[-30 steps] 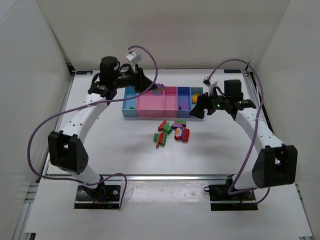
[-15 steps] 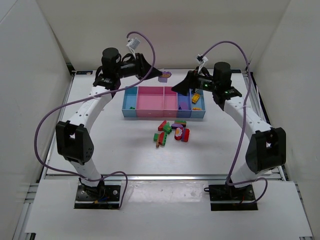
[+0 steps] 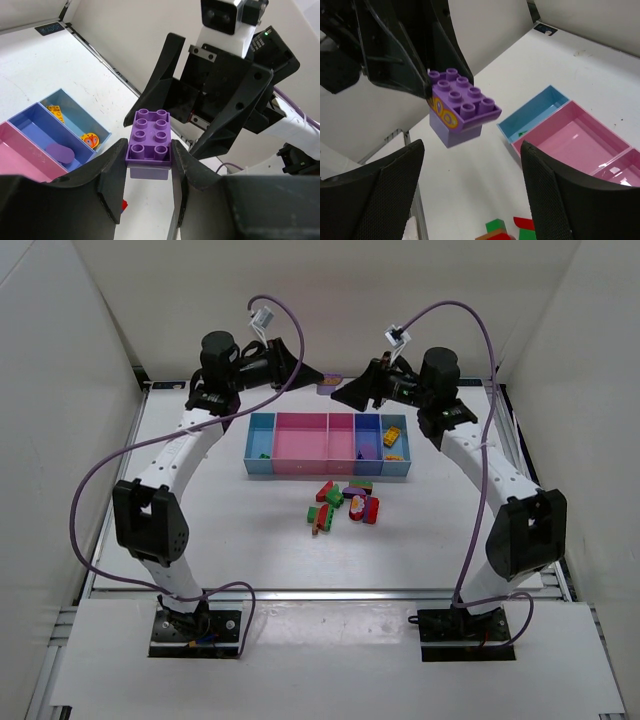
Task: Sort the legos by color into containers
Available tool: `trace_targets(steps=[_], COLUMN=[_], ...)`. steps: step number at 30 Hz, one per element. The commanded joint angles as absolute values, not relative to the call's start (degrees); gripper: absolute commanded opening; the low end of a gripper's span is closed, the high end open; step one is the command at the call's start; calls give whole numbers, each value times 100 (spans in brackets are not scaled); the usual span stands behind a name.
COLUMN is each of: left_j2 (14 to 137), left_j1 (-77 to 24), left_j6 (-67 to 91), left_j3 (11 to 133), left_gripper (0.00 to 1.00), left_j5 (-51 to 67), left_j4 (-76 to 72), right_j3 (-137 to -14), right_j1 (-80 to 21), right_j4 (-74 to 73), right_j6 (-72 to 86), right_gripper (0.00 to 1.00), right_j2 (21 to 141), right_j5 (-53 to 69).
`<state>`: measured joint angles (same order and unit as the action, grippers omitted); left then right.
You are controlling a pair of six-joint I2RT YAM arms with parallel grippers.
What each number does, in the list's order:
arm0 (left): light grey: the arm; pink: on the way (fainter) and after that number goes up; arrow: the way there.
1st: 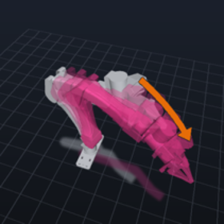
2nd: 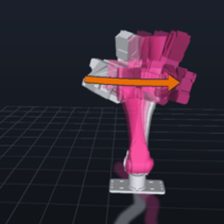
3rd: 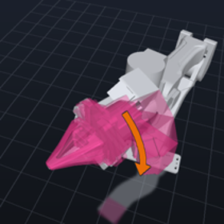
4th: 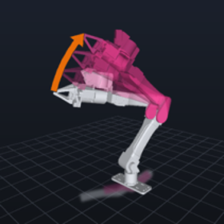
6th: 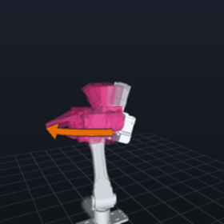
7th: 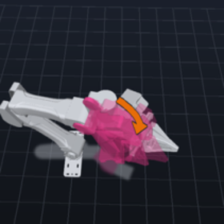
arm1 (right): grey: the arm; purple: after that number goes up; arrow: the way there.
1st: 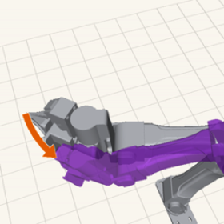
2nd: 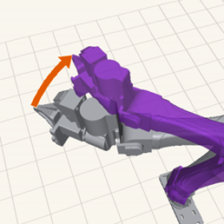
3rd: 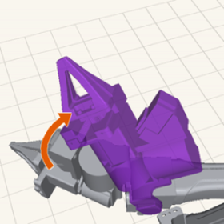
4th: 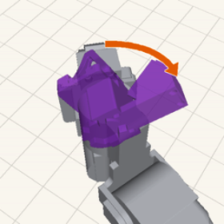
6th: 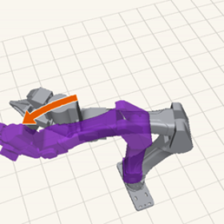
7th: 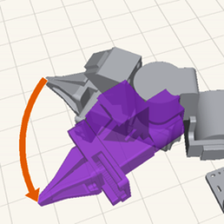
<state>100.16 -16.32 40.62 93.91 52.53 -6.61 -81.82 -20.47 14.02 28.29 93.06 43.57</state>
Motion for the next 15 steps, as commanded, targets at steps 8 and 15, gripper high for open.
trace_targets(steps=[8,15], left_j2=[9994,9949], left_j1=[-1477,-1178], left_j6=[4333,4710], left_j3=[9835,9905], left_gripper=[10,10], left_j5=[4827,3561], left_j4=[-722,298], right_j3=[-8675,-8482], right_j1=[-2101,-2004], right_j4=[1635,766], right_j6=[3481,2367], right_gripper=[78,80], right_j2=[9642,9352], right_j5=[4236,4009])
